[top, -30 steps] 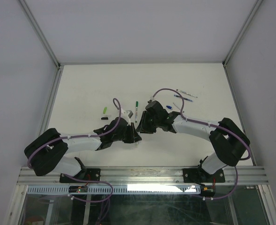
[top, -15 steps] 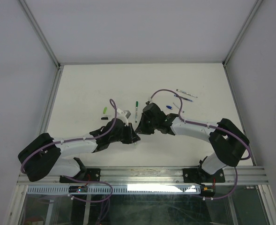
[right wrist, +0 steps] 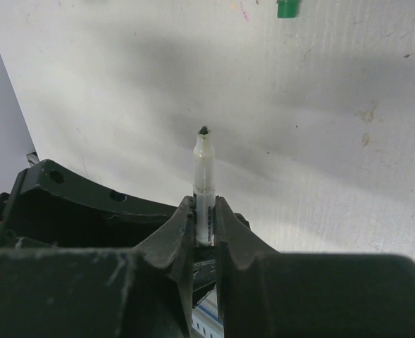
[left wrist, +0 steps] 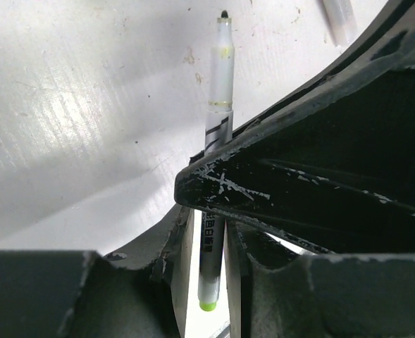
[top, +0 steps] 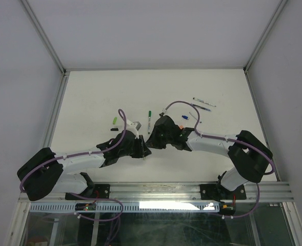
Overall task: Insert the pens into the pen caps
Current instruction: Pick up the pen from the center of the board, then pick up the pen cap from the center of the board.
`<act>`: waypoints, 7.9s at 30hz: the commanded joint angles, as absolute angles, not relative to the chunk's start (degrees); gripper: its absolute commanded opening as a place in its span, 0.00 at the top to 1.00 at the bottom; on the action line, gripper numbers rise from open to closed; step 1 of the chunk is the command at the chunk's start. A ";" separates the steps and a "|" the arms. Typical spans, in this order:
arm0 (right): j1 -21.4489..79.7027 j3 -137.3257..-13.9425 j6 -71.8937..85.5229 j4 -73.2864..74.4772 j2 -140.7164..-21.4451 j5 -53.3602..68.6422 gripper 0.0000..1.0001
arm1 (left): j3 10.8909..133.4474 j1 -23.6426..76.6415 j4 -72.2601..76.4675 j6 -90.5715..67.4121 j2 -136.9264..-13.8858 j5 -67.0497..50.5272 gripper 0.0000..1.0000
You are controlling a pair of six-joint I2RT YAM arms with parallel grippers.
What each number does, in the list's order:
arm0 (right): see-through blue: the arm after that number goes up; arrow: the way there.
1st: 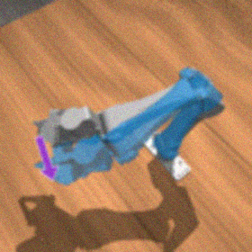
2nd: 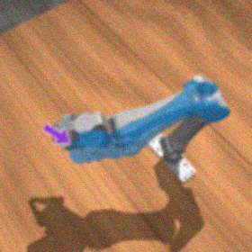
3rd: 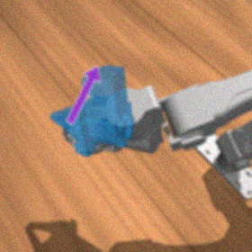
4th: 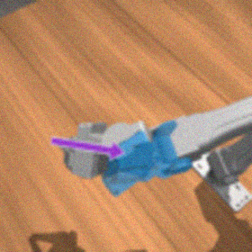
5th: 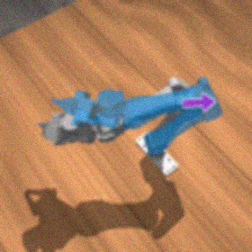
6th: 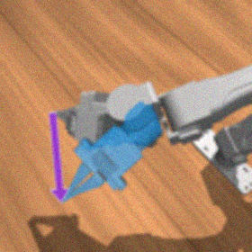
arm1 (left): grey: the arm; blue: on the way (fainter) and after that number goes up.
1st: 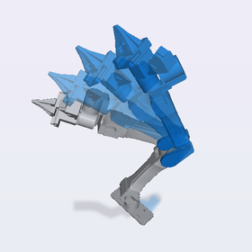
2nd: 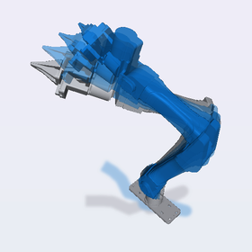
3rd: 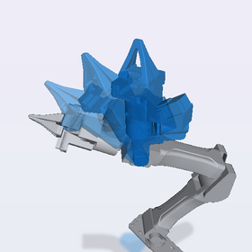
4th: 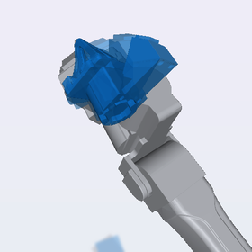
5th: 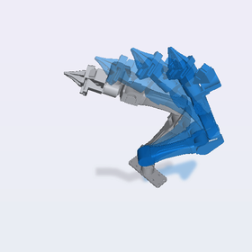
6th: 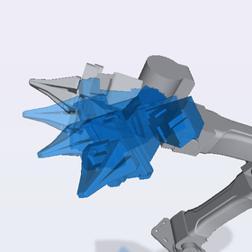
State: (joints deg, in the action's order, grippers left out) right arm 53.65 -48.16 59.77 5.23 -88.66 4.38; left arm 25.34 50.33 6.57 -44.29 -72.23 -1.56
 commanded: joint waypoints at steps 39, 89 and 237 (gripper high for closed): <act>56.08 -50.87 39.89 16.83 -73.09 -8.86 0.60 | 63.07 19.47 -29.95 -16.56 -83.54 11.83 1.00; 55.37 -41.55 39.73 13.91 -65.90 -2.92 0.60 | 71.15 11.48 -29.91 0.35 -106.93 -5.02 0.88; 61.02 -45.47 14.91 27.89 -68.22 -10.43 0.70 | 50.58 34.45 -28.10 -17.59 -53.88 -5.39 1.00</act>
State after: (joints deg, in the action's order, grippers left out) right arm 60.99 -41.85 2.59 15.16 -62.33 -11.07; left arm 47.07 34.79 -23.33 -21.34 -58.33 -13.41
